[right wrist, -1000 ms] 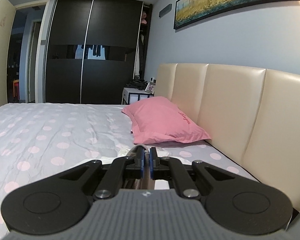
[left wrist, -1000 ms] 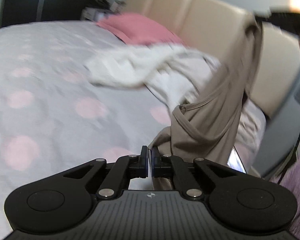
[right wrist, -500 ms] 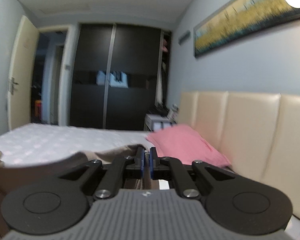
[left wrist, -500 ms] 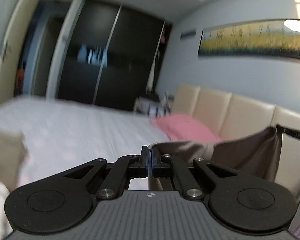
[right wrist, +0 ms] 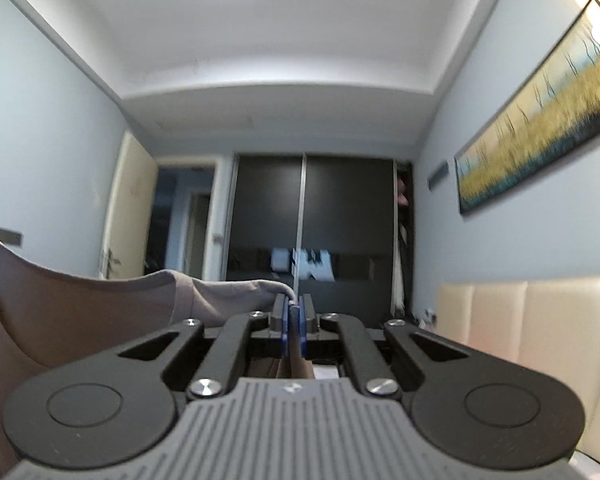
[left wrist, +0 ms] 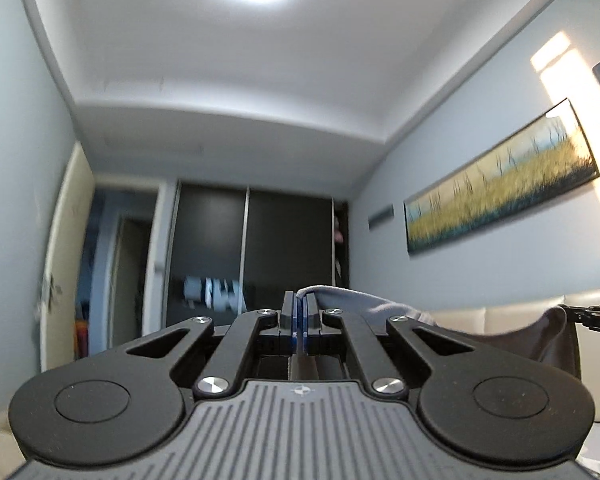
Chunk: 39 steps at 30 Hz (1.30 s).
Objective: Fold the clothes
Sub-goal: 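Hold the taupe top up high between both tools and shake it out, then lower the taupe top onto the sheet and open both tools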
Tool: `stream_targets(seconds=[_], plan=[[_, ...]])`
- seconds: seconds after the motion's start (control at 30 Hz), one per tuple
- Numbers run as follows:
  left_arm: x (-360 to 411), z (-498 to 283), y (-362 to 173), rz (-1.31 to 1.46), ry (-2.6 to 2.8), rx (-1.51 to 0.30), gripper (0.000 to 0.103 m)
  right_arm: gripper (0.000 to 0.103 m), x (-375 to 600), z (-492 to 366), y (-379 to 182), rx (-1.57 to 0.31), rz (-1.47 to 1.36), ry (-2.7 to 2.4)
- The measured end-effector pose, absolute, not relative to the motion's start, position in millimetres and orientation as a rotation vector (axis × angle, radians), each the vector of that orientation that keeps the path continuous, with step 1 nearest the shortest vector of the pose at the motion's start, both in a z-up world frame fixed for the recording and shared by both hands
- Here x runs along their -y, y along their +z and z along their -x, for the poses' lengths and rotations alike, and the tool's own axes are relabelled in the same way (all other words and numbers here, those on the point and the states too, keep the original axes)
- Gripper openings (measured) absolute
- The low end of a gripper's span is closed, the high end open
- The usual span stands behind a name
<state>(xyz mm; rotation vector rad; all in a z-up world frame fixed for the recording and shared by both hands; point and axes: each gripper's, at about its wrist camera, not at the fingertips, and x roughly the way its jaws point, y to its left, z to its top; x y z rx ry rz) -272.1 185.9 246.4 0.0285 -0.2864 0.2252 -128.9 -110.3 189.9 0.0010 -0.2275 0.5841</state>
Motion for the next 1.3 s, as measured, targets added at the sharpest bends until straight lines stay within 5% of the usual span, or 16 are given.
stream_targets(seconds=[0.67, 1.3], plan=[[-184.3, 324.0, 261.6, -0.064, 0.363, 0.308, 0.001, 0.006, 95.5, 210.5, 206.4, 0.367, 0.015, 0.667], [-320.2, 80.9, 119.2, 0.001, 0.39, -0.259, 0.001, 0.006, -43.5, -30.1, 87.5, -0.137, 0.183, 0.581]])
